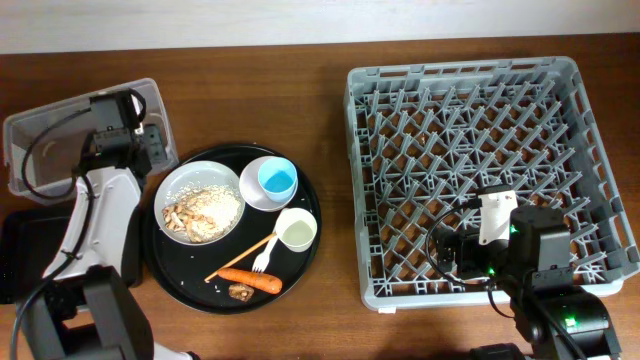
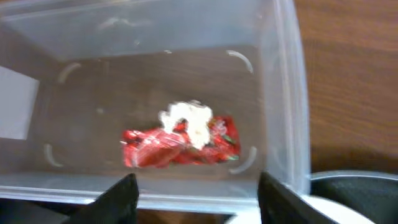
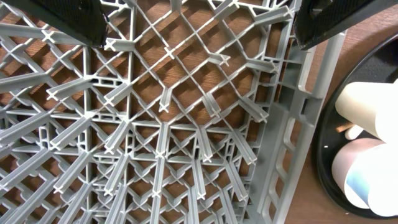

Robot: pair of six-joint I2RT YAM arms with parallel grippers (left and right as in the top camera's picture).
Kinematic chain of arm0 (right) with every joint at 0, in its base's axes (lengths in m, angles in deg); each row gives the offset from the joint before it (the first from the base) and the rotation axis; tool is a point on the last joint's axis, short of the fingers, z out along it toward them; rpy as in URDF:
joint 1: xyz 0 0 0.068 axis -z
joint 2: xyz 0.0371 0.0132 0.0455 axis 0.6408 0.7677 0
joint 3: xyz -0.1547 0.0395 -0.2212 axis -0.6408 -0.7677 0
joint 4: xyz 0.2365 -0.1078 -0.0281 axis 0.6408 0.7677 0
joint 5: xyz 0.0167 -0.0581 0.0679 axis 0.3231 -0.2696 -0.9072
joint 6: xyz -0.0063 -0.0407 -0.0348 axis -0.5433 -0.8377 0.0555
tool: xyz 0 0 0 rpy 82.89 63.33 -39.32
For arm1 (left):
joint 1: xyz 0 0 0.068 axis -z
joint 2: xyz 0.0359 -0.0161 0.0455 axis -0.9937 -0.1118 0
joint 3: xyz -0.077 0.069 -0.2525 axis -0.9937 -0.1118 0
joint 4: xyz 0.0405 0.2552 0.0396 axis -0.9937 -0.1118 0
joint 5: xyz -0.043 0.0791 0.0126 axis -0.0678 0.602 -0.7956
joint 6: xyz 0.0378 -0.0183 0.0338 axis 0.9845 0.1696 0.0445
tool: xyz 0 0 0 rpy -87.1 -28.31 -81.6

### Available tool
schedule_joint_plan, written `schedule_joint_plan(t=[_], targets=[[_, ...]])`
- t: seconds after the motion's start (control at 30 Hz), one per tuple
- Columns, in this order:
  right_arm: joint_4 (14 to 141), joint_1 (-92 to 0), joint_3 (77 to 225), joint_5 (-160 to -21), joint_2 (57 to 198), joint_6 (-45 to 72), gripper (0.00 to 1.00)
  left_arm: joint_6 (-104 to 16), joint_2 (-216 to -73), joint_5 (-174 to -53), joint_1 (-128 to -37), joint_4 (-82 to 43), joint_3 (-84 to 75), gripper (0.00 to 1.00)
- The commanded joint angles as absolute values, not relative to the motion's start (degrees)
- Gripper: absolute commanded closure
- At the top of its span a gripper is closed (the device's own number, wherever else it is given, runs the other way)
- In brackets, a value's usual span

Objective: Sort waste into correct bins and load items into the dishwasher rack
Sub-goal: 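Grasp the light-blue cup with the left gripper and lift it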

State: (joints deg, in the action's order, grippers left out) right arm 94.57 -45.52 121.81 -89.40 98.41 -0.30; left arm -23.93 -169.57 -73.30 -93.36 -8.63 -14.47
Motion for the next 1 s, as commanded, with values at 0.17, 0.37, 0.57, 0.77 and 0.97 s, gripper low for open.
schedule_joint_plan(t=[0.17,0.37,0.57,0.77,0.97], targets=[[94.61,-45.78,123.07,-89.58,98.23,0.22,0.01,-23.8,-165.13,-112.42,-84.22,-16.34,-13.34,0.46],[94.59,-45.78,123.07,-89.51,98.23,0.22,0.01,-23.78,-165.37,-107.68,-73.88,-24.45,-13.42,0.47],[94.61,-45.78,123.07,-89.51,98.23,0.22,0.01,-25.29,-168.26,-101.8,-72.33,-25.59,-13.66,0.47],[95.2,-45.78,123.07,-89.49,98.23,0.2,0.01,-25.29,-174.81,-101.82,-72.33,-26.97,-13.69,0.61],[95.18,-45.78,123.07,-89.47,98.23,0.2,0.01,-25.26,-175.29,-101.82,-73.47,-26.92,-11.17,1.0]])
